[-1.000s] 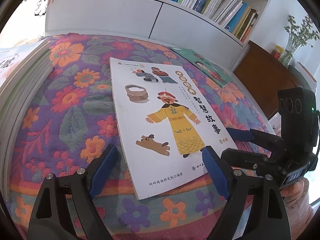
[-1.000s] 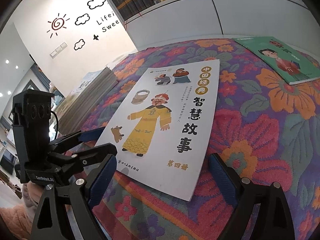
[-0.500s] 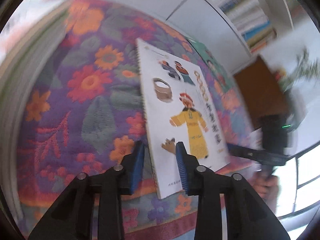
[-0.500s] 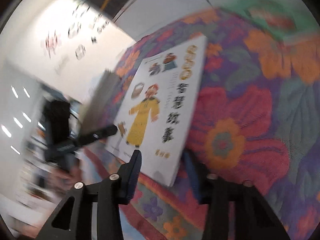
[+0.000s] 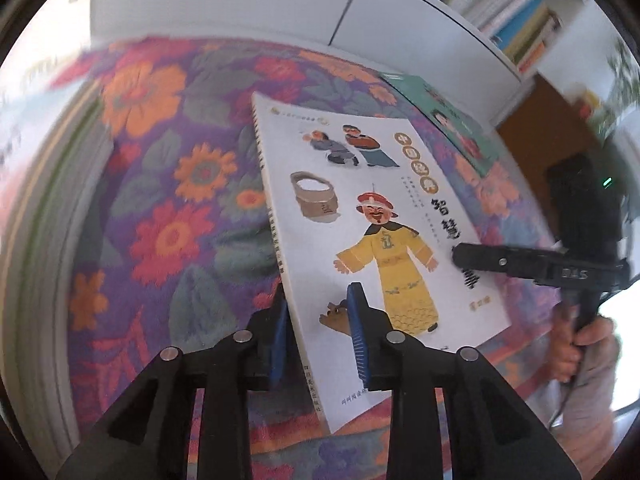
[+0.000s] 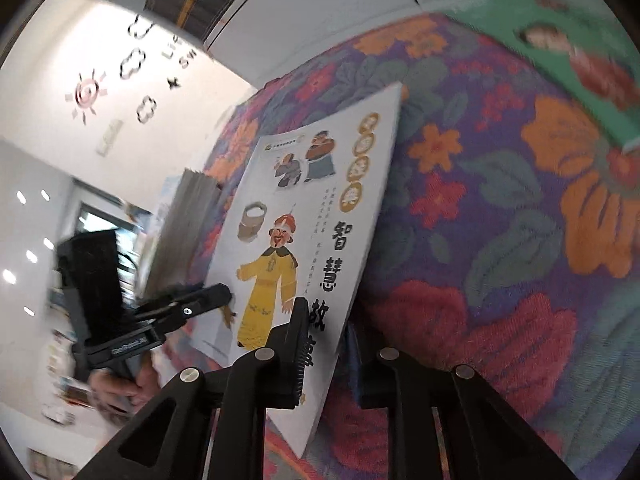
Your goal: Organize books
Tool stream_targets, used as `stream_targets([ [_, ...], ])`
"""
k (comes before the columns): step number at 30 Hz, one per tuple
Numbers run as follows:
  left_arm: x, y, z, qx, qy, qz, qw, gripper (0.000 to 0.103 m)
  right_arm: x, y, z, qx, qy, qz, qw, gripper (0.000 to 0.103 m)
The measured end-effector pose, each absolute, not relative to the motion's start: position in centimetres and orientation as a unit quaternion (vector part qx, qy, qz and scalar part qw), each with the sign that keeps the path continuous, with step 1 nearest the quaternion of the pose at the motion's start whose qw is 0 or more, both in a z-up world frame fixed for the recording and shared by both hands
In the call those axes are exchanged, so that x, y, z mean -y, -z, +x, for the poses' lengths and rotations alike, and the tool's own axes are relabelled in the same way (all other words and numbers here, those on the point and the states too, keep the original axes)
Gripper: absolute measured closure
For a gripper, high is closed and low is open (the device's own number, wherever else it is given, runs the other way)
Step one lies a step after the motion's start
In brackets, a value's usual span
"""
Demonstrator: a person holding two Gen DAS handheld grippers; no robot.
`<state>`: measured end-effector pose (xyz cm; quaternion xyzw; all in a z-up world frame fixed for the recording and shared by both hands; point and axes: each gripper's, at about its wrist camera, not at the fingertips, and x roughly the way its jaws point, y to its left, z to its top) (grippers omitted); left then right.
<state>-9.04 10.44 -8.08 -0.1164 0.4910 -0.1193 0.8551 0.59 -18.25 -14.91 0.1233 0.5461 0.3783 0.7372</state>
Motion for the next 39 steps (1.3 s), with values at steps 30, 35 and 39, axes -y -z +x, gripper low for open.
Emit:
stream_targets([
  [30, -11.7, 0.2, -14.0, -0.407, 0.124, -0.057, 0.903, 0.078, 14.9, 6.6, -8.1, -0.437, -0.428, 0.009, 0.791, 0.082],
  [35, -12.1, -0.6, -14.3, -0.393, 0.12, -0.07, 0.909, 0.078, 13.2, 3.8, -9.2, -0.412, -0.433, -0.003, 0.802, 0.082],
  [39, -13.7, 0.1, -14.0, -0.378, 0.108, -0.084, 0.916, 0.078, 9.8, 1.2, -9.5, -0.39, -0.445, -0.02, 0.806, 0.082],
])
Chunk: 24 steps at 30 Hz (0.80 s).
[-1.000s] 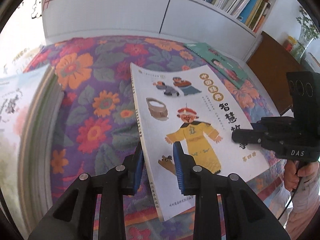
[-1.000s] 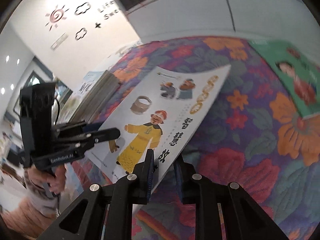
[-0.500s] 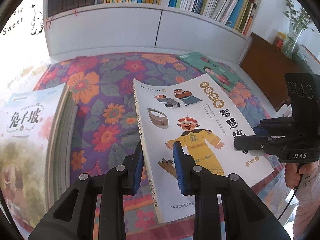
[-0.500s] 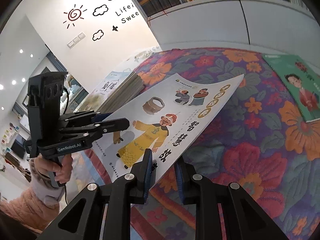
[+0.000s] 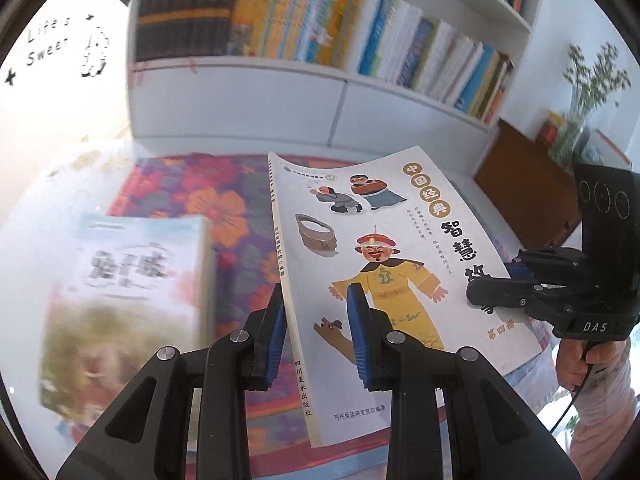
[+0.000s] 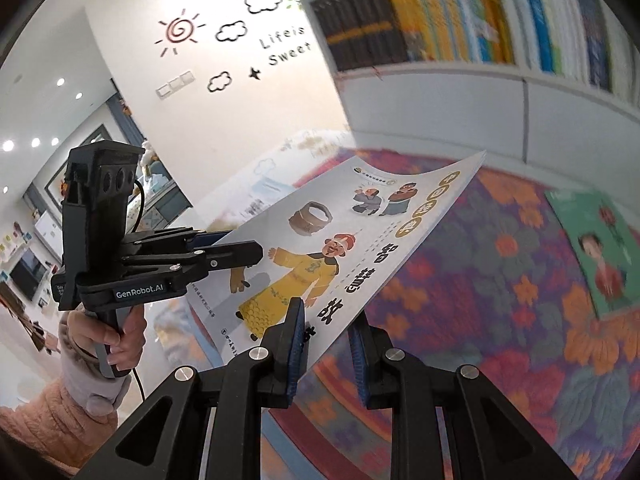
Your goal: Organize books
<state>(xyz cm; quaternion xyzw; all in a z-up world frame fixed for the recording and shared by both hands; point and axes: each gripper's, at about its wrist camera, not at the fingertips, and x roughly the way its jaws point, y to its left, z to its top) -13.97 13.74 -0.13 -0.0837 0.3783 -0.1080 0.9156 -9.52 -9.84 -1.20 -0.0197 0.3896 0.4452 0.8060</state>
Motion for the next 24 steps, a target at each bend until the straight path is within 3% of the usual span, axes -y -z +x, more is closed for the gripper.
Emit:
stream_targets([
  [11, -25.6, 0.1, -14.4, -0.382, 0.063, -0.11, 0.915, 0.076, -2.0, -0.3, -8.1, -0.38, -0.492, -0.028, 0.783, 0.082],
  [24, -32.5, 5.4, -14.6, -0.427, 0.019, -0.139, 0.893, 0.076, -11.0, 6.9, -6.4, -0.462, -0.503, -0.01, 0.731, 0.081],
])
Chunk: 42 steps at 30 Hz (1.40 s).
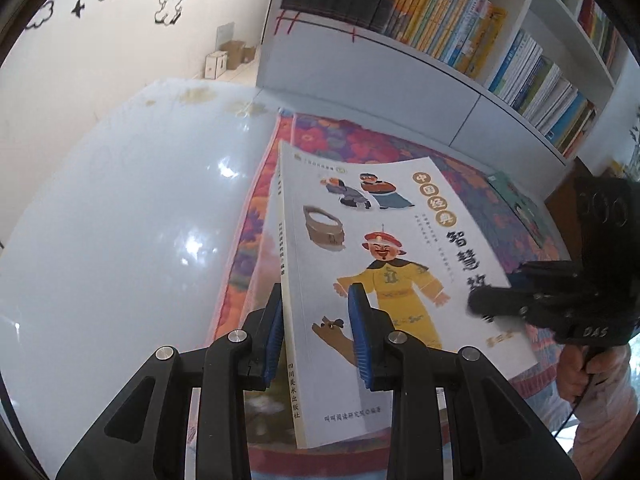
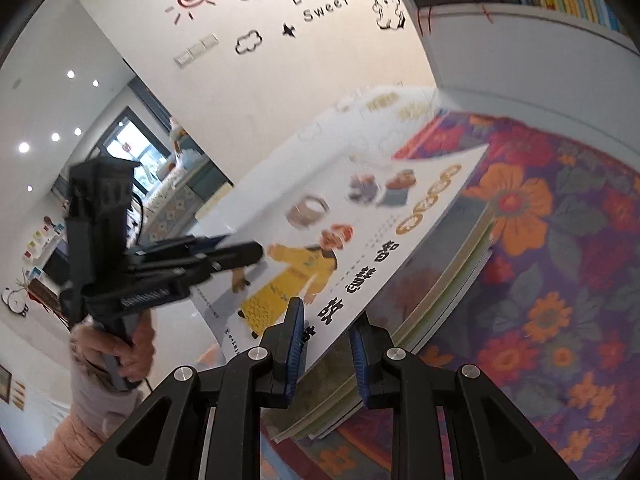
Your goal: Organize books
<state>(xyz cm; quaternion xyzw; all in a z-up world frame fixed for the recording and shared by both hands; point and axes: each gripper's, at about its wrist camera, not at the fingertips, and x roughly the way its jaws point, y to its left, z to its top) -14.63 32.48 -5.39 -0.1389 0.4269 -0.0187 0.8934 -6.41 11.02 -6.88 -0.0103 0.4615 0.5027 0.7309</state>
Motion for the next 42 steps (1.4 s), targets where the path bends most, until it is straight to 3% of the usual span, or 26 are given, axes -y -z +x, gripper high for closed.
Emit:
stream_targets([
  [20, -32.0, 6.1, -15.1, -0.453, -0.014, -0.096, 0.886, 0.072, -11.3, 8.1, -7.6, -0.505, -0.475, -0.003, 0.72, 0.078],
  [29, -32.6, 4.7, -15.8, -0.439, -0.07, -0.116, 0.888, 0.072, -12.0, 8.2, -7.7, -0.512, -0.489, 0.004, 0.706, 0.065],
  [31, -32.5, 3.9, -16.3, -0.43, -0.088, -0.113, 0.892, 0.072, -11.9, 8.3, -7.6, -0.52, -0.495, 0.024, 0.696, 0.051],
  [33, -32.5, 3.0, -16.5, -0.422, -0.101, -0.118, 0.893, 0.071, -11.4, 8.3, -7.4, -0.535, -0.49, 0.051, 0.687, 0.045],
  [38, -31.6, 0.2, -16.6, -0.39, -0.099, -0.153, 0.903, 0.068, -9.2, 8.5, -6.9, -0.573, -0.466, 0.072, 0.67, 0.042],
  [42, -27.5, -2.0, -14.5, -0.375, -0.092, -0.129, 0.913, 0.068, -4.8, 7.5, -6.1, -0.554, -0.466, 0.071, 0.686, 0.042],
])
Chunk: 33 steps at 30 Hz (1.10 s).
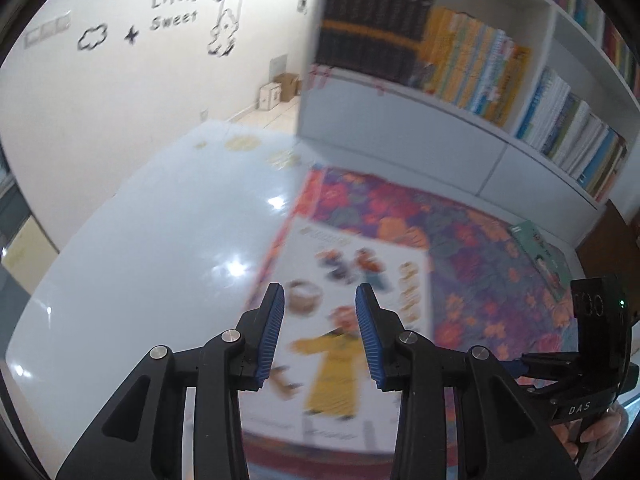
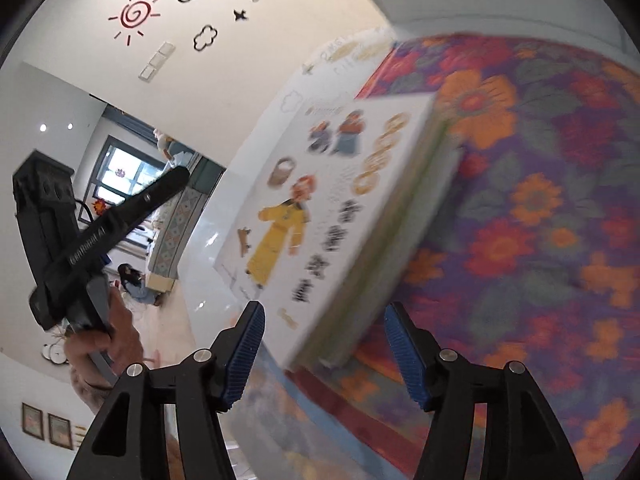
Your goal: Organize books
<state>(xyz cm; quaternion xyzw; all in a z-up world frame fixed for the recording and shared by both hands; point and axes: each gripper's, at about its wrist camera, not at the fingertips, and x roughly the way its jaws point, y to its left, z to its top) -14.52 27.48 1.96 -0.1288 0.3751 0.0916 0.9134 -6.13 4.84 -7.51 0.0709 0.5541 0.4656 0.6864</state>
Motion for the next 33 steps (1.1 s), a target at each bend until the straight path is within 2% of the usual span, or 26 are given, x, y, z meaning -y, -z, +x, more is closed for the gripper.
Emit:
stream_targets([
  [6, -18.7, -3.5, -8.1, -0.363, -0.029, -0.128, 0.922, 0.068, 6.0, 3.7, -1.8, -0.476, -0.423, 0.092, 0.766, 0.042],
  [12, -6.5, -1.7, 0.8, -0.36, 0.063, -0.139, 0.92, 0.068, 21.4, 1.3, 4.7, -0.387, -0.309, 0.104, 0.863, 0.042],
  [18, 4.2, 3.5, 8.7, -0.396, 0.127, -0.148, 0.897, 0.068, 31.9, 4.1, 12.5, -0.394, -0.227, 0.142, 0.879, 0.042],
  [21, 9.0, 7.2, 11.9, -0.429, 0.144, -0.128, 0.883, 0.068, 34.1, 6.1, 16.0, -0.404, -0.208, 0.148, 0.878, 0.042],
  [26, 12.1, 12.1, 14.5, -0.474, 0.154, -0.131, 0.857, 0.068, 34.2, 9.7, 20.3, -0.431, -0.174, 0.126, 0.877, 0.042],
  [33, 12.7, 12.1, 14.8, -0.466, 0.164, -0.127, 0.86, 0.068, 31.5, 11.6, 21.4, -0.443, -0.157, 0.062, 0.88, 0.042],
])
